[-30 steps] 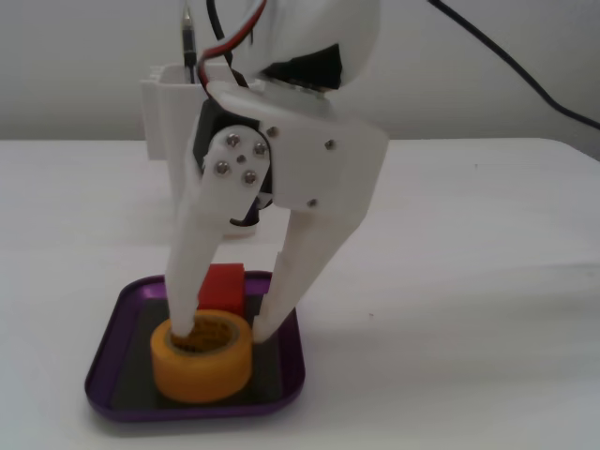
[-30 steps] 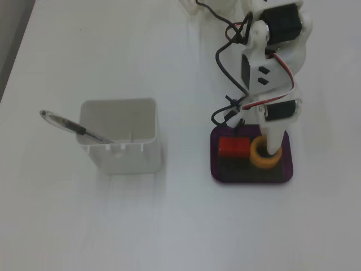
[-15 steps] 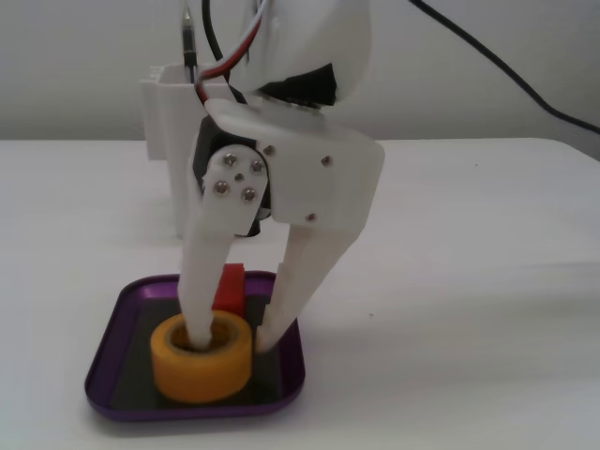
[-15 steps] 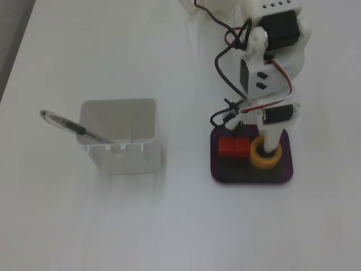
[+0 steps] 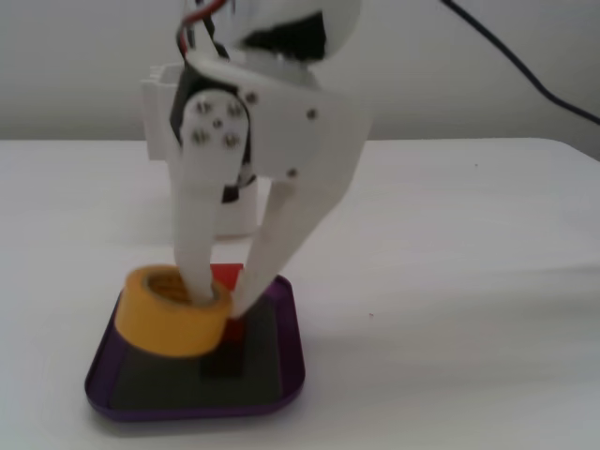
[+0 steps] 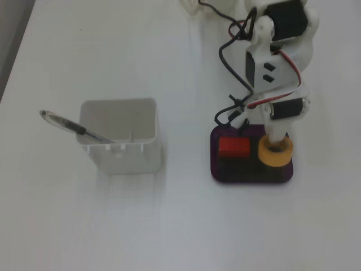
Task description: Remove the yellow tape from the box.
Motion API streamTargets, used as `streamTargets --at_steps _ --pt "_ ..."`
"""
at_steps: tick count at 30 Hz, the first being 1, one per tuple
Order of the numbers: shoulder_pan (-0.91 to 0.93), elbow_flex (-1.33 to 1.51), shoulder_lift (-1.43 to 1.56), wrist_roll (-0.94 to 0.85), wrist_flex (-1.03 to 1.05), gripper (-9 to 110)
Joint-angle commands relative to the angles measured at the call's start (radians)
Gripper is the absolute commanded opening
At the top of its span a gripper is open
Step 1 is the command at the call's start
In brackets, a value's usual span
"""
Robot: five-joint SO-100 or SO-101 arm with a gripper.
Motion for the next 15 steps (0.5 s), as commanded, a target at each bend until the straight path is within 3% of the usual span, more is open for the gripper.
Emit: streamTargets --at_steps 1,9,15 --pt "-0.003 -0.167 0.132 0.005 0.120 -1" --pt "-0.002 -0.218 0.230 0.003 0.414 -1" --pt "0.020 0.029 0.324 0.003 0.400 -1"
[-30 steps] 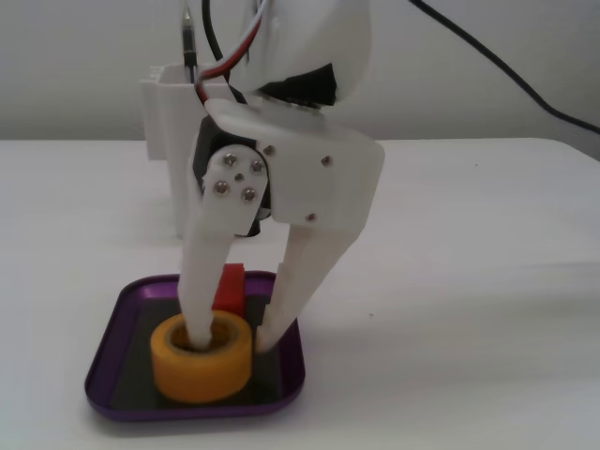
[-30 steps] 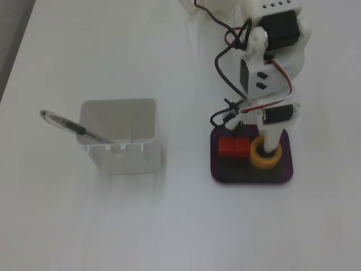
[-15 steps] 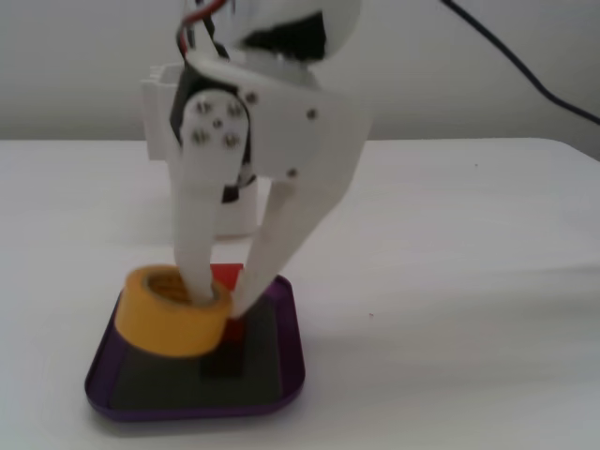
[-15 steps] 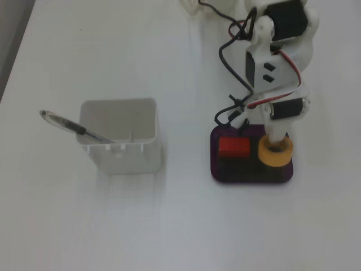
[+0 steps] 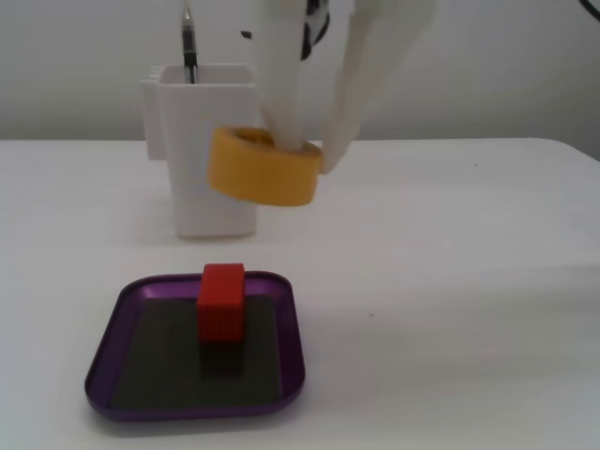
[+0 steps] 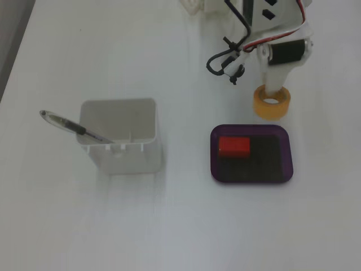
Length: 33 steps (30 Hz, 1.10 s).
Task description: Remove the yellow tape from the box.
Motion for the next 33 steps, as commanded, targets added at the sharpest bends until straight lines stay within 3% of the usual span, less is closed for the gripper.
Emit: streamTargets --at_steps 1,10,15,27,33 --pt "0.011 0.144 0.141 0.003 -0.049 -1" --pt "0.017 0.834 0.396 -0.006 -0.497 -1" --pt "0.043 1.069 0.454 -0.011 -0.658 -1" --pt "0.095 1.155 0.466 -0.048 -0.750 0" --pt "0.104 1.068 0.483 -0.048 -0.594 16"
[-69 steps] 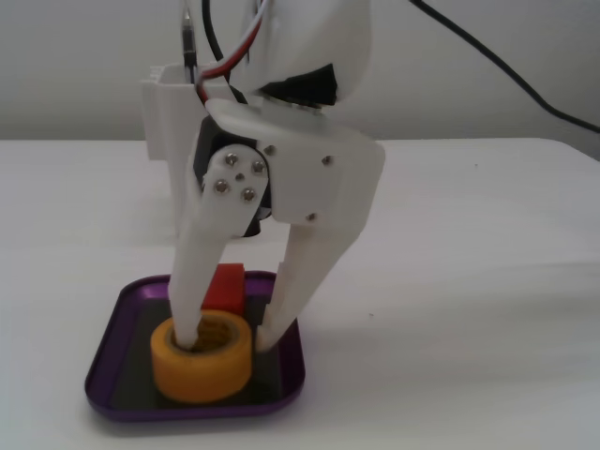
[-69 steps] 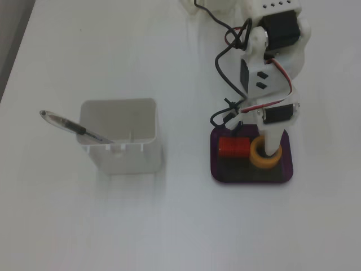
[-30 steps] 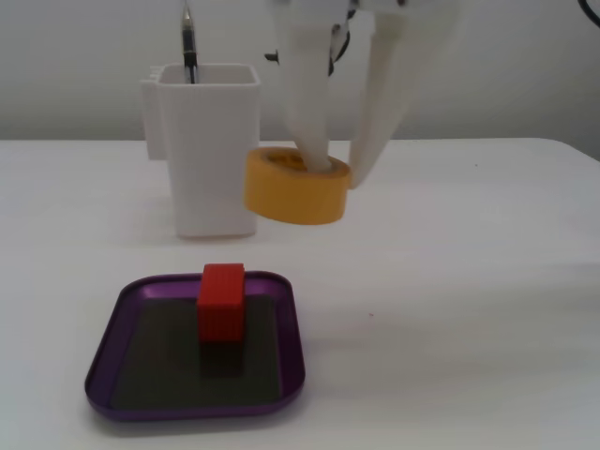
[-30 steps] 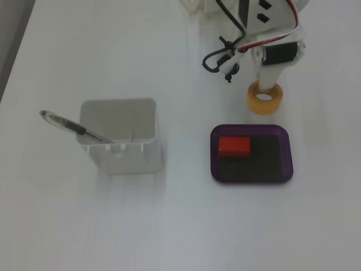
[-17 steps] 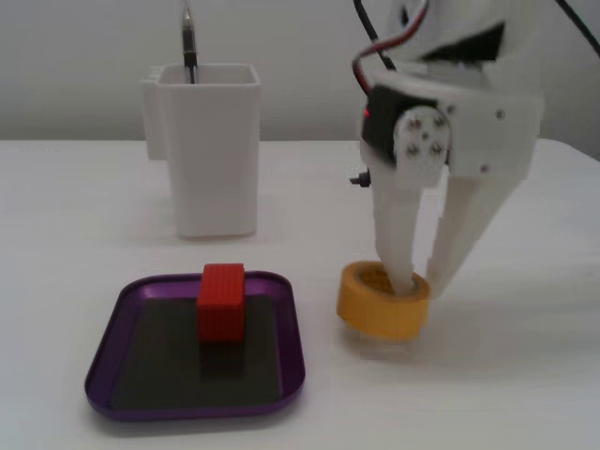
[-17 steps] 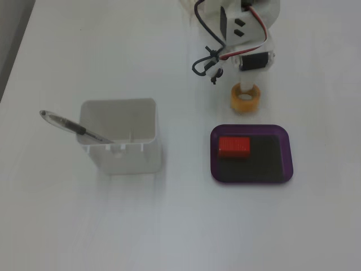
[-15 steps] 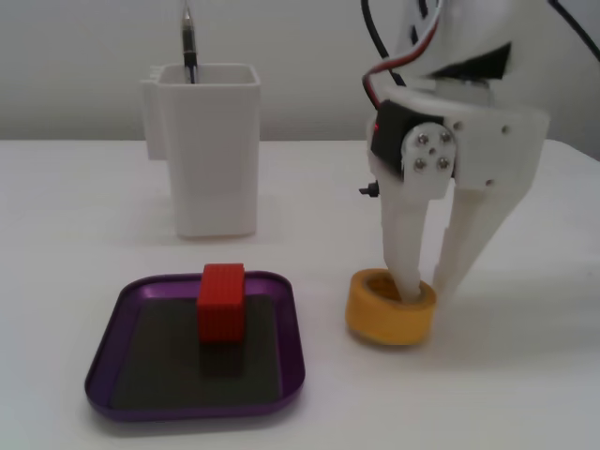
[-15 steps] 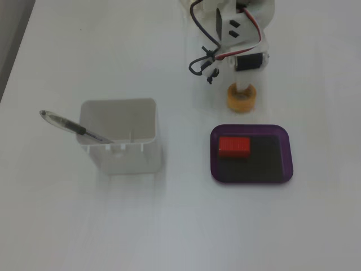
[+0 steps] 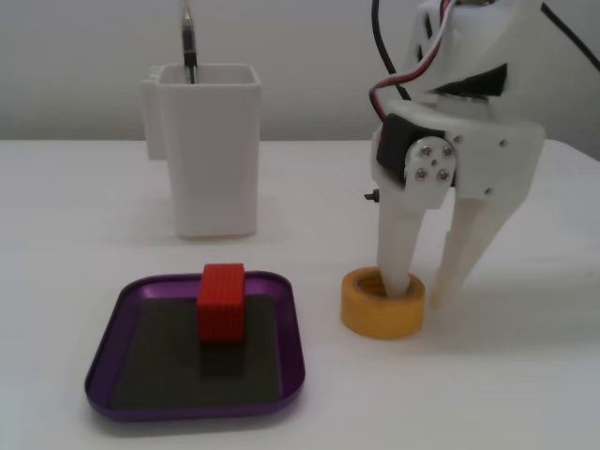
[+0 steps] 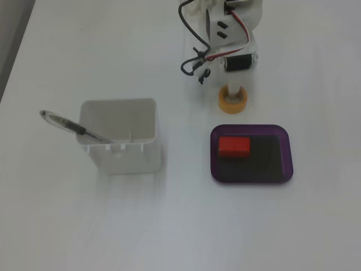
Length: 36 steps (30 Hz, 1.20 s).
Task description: Remove the yellow tape from the box.
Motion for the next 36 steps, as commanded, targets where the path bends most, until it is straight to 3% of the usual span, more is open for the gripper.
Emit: streamTargets --at_steps 1,5,13,26,36 --pt "0.015 -0.094 0.084 0.008 0.092 18" --pt "0.014 -0.120 0.213 -0.002 0.163 24" --pt "0.018 -0.055 0.681 0.008 0.244 24" --pt "0.181 0.678 1.264 0.014 -0.094 25" --pt "0.186 1.037 1.735 0.014 -0.011 24"
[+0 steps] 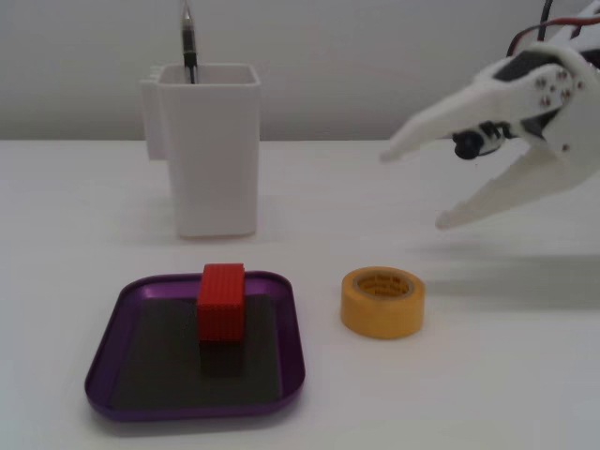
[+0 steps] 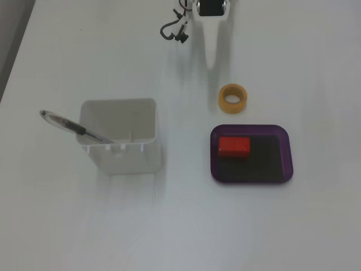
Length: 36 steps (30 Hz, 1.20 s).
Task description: Remove the yellow tape from the box.
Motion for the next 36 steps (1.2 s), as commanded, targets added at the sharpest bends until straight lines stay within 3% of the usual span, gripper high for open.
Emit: streamTargets --at_steps 1,11,17,36 --pt "0.009 0.066 0.133 0.008 0.066 24" --pt "0.003 0.092 0.087 0.104 0.087 24" --pt "0.003 0.092 0.087 0.103 0.087 -1" --pt "0.006 0.094 0.087 0.117 0.081 2"
